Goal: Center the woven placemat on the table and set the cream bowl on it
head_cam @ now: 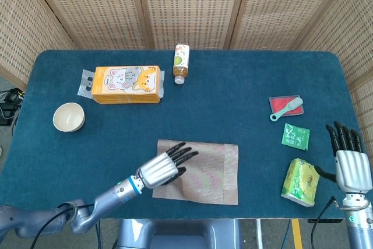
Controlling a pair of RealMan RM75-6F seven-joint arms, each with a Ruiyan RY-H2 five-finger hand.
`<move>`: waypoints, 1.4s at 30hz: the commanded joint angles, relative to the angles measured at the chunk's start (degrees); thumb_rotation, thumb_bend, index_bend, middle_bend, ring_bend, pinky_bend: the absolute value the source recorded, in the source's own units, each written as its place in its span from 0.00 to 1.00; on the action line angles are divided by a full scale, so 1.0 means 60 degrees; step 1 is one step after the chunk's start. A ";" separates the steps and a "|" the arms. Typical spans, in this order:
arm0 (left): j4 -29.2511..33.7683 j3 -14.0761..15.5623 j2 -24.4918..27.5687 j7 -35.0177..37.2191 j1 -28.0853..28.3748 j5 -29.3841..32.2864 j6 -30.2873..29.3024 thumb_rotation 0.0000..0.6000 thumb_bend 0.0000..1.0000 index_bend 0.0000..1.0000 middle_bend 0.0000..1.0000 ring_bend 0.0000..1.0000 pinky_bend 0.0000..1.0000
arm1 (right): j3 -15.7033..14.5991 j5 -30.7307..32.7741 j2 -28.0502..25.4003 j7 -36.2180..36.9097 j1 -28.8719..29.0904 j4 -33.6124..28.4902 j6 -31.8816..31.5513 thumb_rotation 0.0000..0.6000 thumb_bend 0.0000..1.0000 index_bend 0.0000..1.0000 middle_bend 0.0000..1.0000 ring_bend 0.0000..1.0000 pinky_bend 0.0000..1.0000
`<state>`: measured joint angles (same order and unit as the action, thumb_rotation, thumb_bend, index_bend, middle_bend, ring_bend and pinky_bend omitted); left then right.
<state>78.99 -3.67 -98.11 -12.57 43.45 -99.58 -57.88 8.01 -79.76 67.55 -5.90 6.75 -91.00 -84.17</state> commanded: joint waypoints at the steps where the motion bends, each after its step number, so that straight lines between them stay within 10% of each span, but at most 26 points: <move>1: 0.0701 -0.1608 0.0370 -0.1247 0.0604 0.1656 0.0833 1.00 0.62 0.80 0.00 0.00 0.00 | 0.0007 0.0005 -0.0003 -0.0002 -0.0001 -0.0006 -0.0007 1.00 0.00 0.00 0.00 0.00 0.00; 12: -0.0135 -0.3091 0.0170 -0.2890 0.1419 0.4804 0.1648 1.00 0.62 0.80 0.00 0.00 0.00 | 0.0063 0.0128 -0.0066 0.0096 0.0003 0.0000 0.0050 1.00 0.00 0.00 0.00 0.00 0.00; 28: -0.1164 -0.3394 0.0155 -0.6336 0.1168 0.7891 -0.0524 1.00 0.64 0.80 0.00 0.00 0.00 | 0.0113 0.0311 -0.0101 0.0098 0.0035 0.0051 0.0182 1.00 0.00 0.00 0.00 0.00 0.00; 30: -0.1008 -0.3401 0.0276 -0.6396 0.0998 0.8105 -0.0845 1.00 0.61 0.73 0.00 0.00 0.00 | 0.0104 0.0325 -0.0090 0.0092 0.0051 0.0064 0.0229 1.00 0.00 0.00 0.00 0.00 0.00; 34: -0.0594 -0.3297 0.0594 -0.6296 0.0680 0.8493 -0.0970 1.00 0.01 0.02 0.00 0.00 0.00 | 0.0079 0.0303 -0.0053 0.0024 0.0078 0.0076 0.0264 1.00 0.00 0.00 0.00 0.00 0.00; 42: 0.1774 -0.3033 0.2239 -0.4905 -0.0443 0.8393 -0.1065 1.00 0.00 0.00 0.00 0.00 0.00 | -0.0022 0.0134 0.0041 -0.0233 0.0135 0.0140 0.0281 1.00 0.00 0.00 0.00 0.00 0.00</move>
<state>84.68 -22.82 -88.73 -45.94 44.11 -47.94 -63.18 7.99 -78.66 67.72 -7.03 7.46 -90.28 -82.46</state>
